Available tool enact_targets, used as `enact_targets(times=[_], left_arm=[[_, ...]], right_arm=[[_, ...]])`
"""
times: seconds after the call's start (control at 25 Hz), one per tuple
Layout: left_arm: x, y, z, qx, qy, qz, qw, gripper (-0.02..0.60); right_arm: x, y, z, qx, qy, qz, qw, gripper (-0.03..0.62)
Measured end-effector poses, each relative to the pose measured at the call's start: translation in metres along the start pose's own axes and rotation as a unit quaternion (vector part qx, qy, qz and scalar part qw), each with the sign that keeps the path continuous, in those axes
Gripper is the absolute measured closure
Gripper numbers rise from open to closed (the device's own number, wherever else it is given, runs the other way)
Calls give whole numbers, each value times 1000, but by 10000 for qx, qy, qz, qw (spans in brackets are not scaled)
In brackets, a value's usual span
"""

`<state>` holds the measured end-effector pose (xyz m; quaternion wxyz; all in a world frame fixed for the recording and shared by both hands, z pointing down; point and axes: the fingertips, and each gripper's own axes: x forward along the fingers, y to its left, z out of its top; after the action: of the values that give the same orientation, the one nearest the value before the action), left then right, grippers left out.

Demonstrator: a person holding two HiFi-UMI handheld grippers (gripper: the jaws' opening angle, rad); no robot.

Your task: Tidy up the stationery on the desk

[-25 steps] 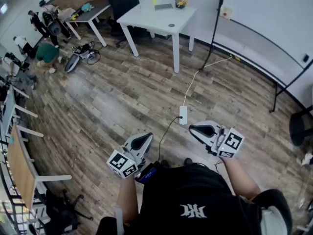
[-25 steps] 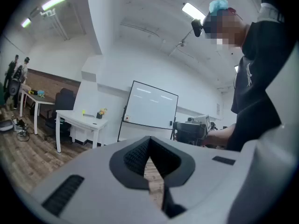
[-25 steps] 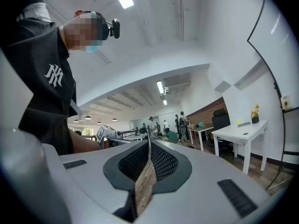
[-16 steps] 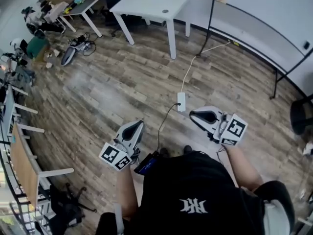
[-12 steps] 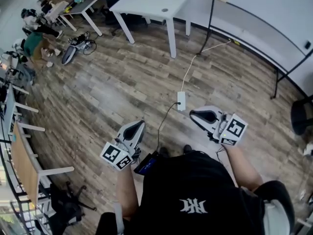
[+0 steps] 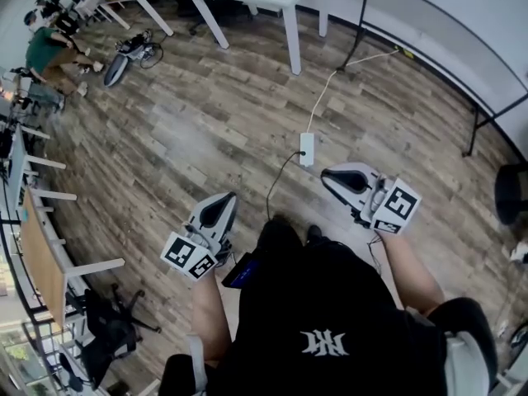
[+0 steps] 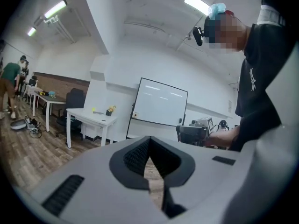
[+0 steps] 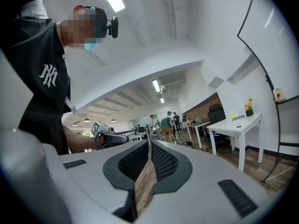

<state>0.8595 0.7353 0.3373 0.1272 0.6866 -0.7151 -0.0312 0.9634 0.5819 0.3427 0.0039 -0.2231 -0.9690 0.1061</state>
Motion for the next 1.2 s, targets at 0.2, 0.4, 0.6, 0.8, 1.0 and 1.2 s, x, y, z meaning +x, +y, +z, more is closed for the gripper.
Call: enact_targets(times=[0.2,0.4,0.6,0.8,1.0,1.2], left_arm=[[11,32,-9,-268,45,177,9995,580],[42,73,-7,-392,16,100,9992,580],[72,142,-2,-620,-48,175,9979,580],[98,215,16,-679,-33,201,9975,580],[110,277,46,-644,-182,282,9974,580],[122,314,61,-649,-211,280,9973,580]], right_arm=[[3,-33,-7,206,57,-123,9997,549],[23,-75,-10,280,261,-236,9990,549],[72,-132,-8,302,524,-168,9980,549],[133,-192,4,224,743,-112,9969,549],[179,-235,21,235,720,-88,9971,549],[208,-263,30,248,711,-88,9971,549]])
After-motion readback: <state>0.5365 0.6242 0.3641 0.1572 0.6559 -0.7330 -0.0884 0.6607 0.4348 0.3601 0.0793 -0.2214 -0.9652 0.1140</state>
